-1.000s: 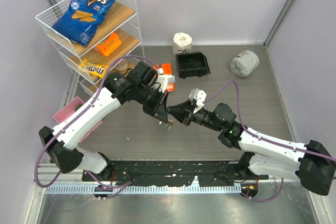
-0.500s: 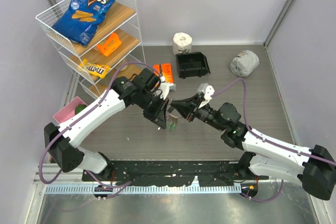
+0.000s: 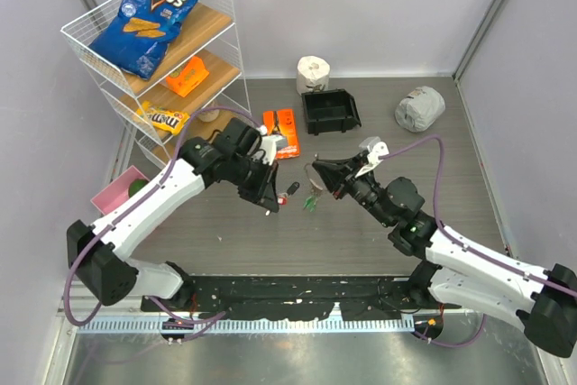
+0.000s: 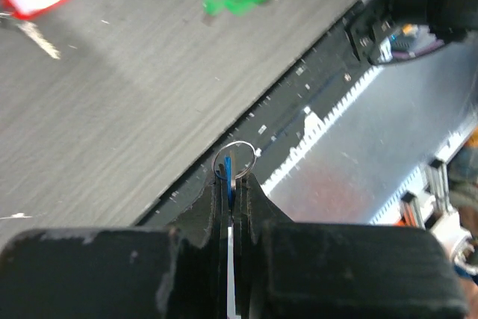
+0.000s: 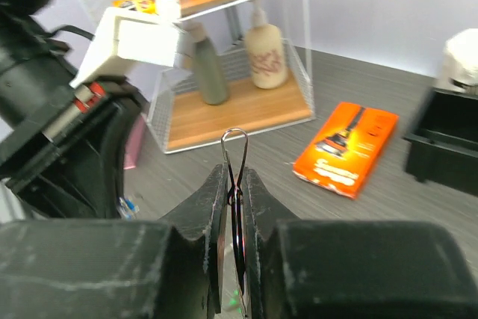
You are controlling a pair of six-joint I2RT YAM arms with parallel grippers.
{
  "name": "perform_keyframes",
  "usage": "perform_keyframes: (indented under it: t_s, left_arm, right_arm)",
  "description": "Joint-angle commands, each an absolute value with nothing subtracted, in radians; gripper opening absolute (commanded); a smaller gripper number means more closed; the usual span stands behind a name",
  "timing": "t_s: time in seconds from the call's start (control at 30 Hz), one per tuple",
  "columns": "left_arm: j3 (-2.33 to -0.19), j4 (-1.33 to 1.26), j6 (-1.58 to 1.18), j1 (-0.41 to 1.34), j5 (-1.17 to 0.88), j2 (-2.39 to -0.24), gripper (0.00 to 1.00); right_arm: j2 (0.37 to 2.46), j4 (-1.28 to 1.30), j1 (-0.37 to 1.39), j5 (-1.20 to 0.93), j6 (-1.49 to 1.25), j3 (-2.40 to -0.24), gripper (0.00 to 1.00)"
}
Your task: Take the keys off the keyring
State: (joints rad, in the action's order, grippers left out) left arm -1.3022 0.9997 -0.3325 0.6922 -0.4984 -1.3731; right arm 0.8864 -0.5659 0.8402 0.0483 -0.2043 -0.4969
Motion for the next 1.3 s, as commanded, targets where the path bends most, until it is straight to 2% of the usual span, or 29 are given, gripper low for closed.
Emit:
perform_keyframes:
  t_s: [0.0,0.2,0.47,0.73,0.93,1.0,1.1,1.13,1.2,1.27]
  left_arm:
    - [-1.238,0.807,-0.383,0.646,-0.353,-1.302,0.00]
    - [-1.184,0.622,-0.426,0.640,-0.152,-1.422,0.00]
    - [-1.318,0.515,-0.430,0.640,-0.068,-1.678,0.00]
    - [-1.374,0.505,-0.445,0.640,-0.089,-1.798,0.00]
    - [-1.381,0.522,-0.427,0.638,-0.009,-1.819,0.03]
    - [-1.397,0.537,-0.425,0.638,0.030,-1.830,0.12]
    - [-1.419,0.566,-0.426,0.640,0.052,-1.813,0.45]
    - [-1.407,0.565,-0.428,0.643,0.061,-1.793,0.61]
    - [-1.361,0.540,-0.423,0.644,0.060,-1.729,0.72]
    - [-1.304,0.500,-0.420,0.644,0.029,-1.645,0.75]
  right_arm:
    - [0.778,-0.456,0.827,0.205,-0.161,-0.508,0.05]
    - [0.625,-0.209,0.824,0.297,-0.071,-0.548,0.05]
    - [0.489,0.026,0.824,0.403,-0.006,-0.606,0.05]
    - [0.436,0.080,0.825,0.437,-0.015,-0.597,0.05]
    - [0.443,0.091,0.824,0.429,-0.020,-0.607,0.05]
    - [0.451,0.087,0.825,0.428,-0.021,-0.609,0.05]
    - [0.475,0.089,0.824,0.413,-0.031,-0.615,0.05]
    - [0.482,0.089,0.825,0.405,-0.040,-0.621,0.05]
    - [0.508,0.094,0.824,0.374,-0.046,-0.632,0.05]
    - [0.532,0.094,0.824,0.333,-0.057,-0.643,0.05]
